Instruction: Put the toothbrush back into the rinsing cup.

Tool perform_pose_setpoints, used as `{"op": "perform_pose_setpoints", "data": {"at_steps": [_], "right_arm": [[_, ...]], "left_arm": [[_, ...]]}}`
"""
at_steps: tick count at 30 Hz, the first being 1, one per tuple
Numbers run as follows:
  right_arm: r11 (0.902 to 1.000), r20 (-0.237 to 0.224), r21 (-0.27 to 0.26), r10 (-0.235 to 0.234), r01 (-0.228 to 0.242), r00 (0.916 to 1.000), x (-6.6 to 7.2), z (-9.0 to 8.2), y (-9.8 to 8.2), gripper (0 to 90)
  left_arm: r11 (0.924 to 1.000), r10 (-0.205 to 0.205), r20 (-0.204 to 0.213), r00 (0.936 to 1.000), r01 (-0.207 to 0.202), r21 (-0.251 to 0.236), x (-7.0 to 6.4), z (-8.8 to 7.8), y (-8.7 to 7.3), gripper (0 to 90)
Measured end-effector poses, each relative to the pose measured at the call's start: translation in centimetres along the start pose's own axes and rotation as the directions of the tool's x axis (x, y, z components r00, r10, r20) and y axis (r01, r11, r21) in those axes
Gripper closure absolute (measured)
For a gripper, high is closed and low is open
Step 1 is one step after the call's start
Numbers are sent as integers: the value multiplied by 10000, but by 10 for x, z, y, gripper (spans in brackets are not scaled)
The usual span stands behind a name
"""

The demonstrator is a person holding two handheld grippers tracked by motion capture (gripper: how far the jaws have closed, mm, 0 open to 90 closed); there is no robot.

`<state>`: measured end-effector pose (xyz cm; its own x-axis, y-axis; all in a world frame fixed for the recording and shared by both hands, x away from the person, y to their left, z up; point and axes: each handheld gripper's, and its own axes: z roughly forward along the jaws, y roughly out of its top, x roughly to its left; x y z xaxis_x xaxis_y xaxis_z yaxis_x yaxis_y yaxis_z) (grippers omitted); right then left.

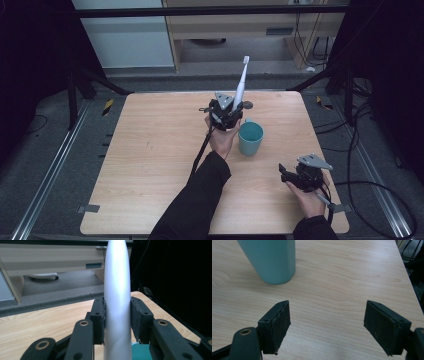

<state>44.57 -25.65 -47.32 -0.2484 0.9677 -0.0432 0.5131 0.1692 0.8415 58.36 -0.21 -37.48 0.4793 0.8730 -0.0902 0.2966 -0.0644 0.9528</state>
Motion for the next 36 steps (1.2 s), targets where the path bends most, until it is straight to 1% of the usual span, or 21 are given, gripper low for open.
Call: {"op": "perform_pose_setpoints", "data": {"at_steps": [6,13,19,21,22,27,29,31,36], "right_arm": [[10000,-41,4,26,-25,10000,1,0,0,213],[10000,-27,-38,4,-5,10000,0,0,0,213],[10000,-36,-10,-16,16,10000,-1,0,0,213],[10000,-62,15,16,-16,10000,0,0,0,213],[10000,-62,15,16,-16,10000,0,0,0,213],[10000,-34,18,-22,22,10000,0,1,0,214],[10000,-41,5,-38,38,10000,0,1,0,214],[10000,-44,3,-51,51,10000,0,1,0,214],[10000,-44,7,-28,28,10000,0,1,0,214]], "left_arm": [[10000,11,108,9999,-11,-4,-10,8,-2,660],[9996,292,253,9993,-293,26,-29,18,-4,660],[9996,268,218,9994,-270,129,-30,23,-11,660],[9991,341,156,9993,-344,229,-31,26,-17,660],[9991,341,156,9993,-344,229,-31,26,-17,660],[9987,429,109,9990,-432,275,-32,28,-28,660],[9987,419,136,9990,-423,290,-33,29,-31,660],[9978,544,150,9984,-550,370,-36,30,-35,660],[9972,611,185,9980,-619,410,-39,32,-42,660]]}}
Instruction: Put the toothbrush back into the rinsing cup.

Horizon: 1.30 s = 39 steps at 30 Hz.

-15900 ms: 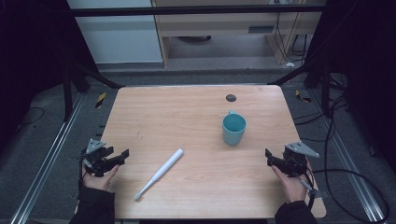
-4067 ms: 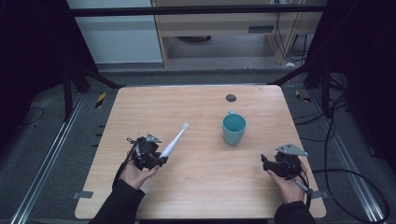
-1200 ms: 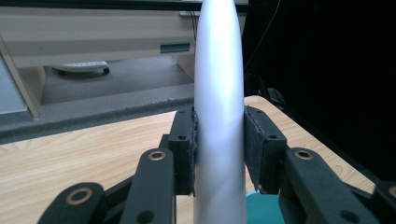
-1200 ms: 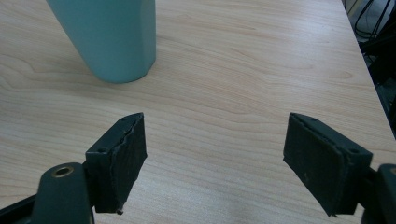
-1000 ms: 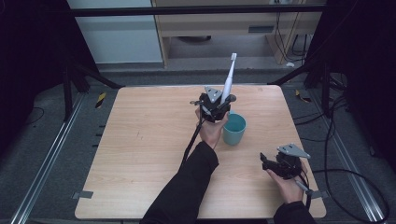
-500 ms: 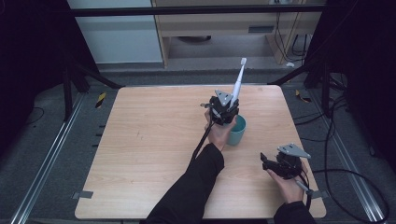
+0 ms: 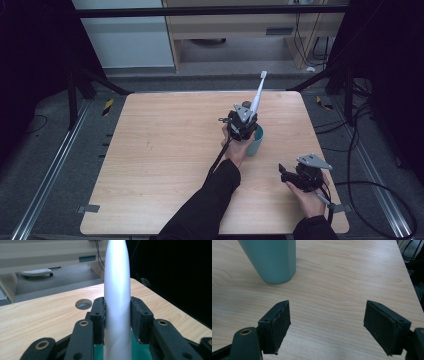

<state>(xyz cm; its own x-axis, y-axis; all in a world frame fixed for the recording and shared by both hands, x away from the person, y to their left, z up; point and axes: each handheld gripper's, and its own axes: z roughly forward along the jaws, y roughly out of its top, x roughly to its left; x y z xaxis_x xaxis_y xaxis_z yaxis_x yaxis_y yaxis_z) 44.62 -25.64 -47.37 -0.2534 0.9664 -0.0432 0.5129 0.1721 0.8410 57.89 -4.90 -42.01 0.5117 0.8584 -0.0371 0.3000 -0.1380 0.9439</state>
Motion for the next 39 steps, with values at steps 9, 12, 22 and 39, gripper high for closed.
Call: {"op": "perform_pose_setpoints", "data": {"at_steps": [9,12,22,39], "right_arm": [[10000,-7,29,-10,10,10000,0,0,0,214],[10000,-6,32,-20,20,10000,0,0,0,214],[10000,-2,45,-22,22,10000,0,0,0,214],[10000,14,50,-9,9,10000,0,0,0,213]], "left_arm": [[9998,101,-92,9999,-99,182,-3,0,-9,658],[9994,241,-203,9995,-235,270,-5,1,-14,658],[9973,587,-188,9981,-578,458,-12,0,-25,654],[9972,683,553,9961,-699,271,-8,-25,-13,605]]}}
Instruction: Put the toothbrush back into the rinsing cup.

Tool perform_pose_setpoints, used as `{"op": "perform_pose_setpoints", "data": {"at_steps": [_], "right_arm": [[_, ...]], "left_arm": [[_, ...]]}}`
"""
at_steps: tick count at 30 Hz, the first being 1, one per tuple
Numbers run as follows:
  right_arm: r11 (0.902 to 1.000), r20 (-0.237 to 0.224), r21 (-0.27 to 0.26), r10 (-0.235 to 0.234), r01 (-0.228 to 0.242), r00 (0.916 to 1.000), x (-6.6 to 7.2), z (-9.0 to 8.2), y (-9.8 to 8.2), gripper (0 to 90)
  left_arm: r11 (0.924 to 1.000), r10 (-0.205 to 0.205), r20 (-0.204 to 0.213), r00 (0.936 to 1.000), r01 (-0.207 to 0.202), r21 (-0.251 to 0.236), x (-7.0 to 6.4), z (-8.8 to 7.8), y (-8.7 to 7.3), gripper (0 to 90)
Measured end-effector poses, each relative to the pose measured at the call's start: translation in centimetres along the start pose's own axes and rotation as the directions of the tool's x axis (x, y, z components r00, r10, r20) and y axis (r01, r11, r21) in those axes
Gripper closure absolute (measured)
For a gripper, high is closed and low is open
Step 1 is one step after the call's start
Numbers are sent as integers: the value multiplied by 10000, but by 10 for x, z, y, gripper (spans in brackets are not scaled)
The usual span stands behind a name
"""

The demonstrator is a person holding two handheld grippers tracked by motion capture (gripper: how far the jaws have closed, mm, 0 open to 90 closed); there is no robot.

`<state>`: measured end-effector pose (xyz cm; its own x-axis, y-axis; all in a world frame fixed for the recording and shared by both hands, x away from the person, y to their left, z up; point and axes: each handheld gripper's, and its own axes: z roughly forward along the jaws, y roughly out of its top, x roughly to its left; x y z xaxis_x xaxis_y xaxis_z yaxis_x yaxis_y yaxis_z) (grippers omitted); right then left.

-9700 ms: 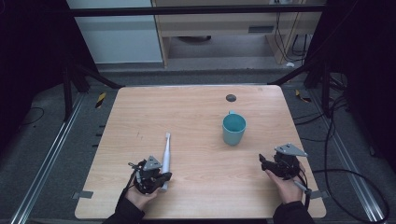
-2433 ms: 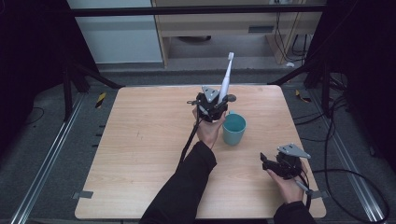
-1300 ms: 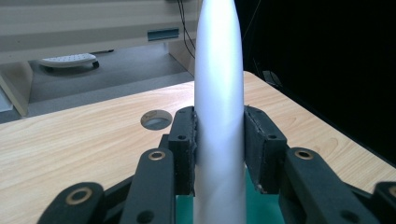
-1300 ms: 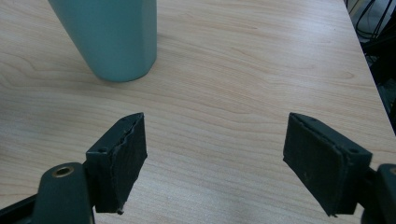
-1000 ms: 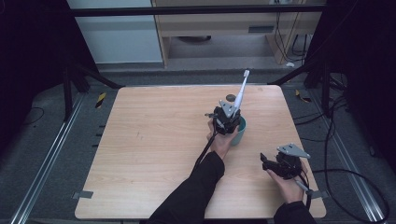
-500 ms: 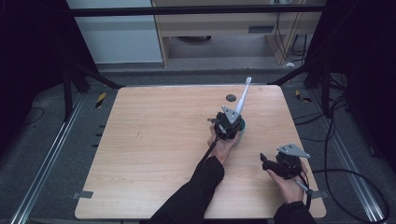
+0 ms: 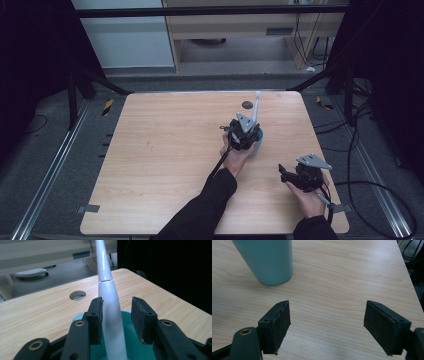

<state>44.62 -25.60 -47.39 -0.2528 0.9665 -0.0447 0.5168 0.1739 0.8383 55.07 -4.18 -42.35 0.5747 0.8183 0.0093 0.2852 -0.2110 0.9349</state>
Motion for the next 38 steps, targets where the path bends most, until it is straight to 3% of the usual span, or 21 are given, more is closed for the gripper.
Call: {"op": "perform_pose_setpoints", "data": {"at_steps": [3,7,14,16,23,27,32,38], "right_arm": [[10000,40,-10,-29,29,10000,0,-1,0,212],[10000,97,-42,-24,24,10000,-1,-1,0,208],[10000,258,-2,56,-56,9997,-2,-2,-1,191],[10000,289,-10,78,-78,9996,-3,-3,-1,189],[9999,332,-42,144,-143,9993,-4,-5,-1,185],[9998,336,-31,182,-181,9993,-4,-5,-1,183],[9999,380,-5,162,-162,9991,-4,-4,-2,181],[9999,352,24,135,-136,9993,-3,-5,-2,176]], "left_arm": [[9996,-289,427,9987,289,-2,7,-14,3,564],[9994,-310,640,9975,302,142,24,-36,3,513],[9969,344,1048,9939,-415,663,59,-76,-3,419],[9948,547,992,9936,-628,801,70,-88,-8,408],[9880,690,497,9964,-752,1347,106,-126,-31,374],[9847,524,292,9982,-565,1650,127,-145,-49,361],[9846,36,-118,9999,-15,1750,152,-169,-73,348],[9783,-176,-839,9963,344,2041,179,-194,-100,341]]}}
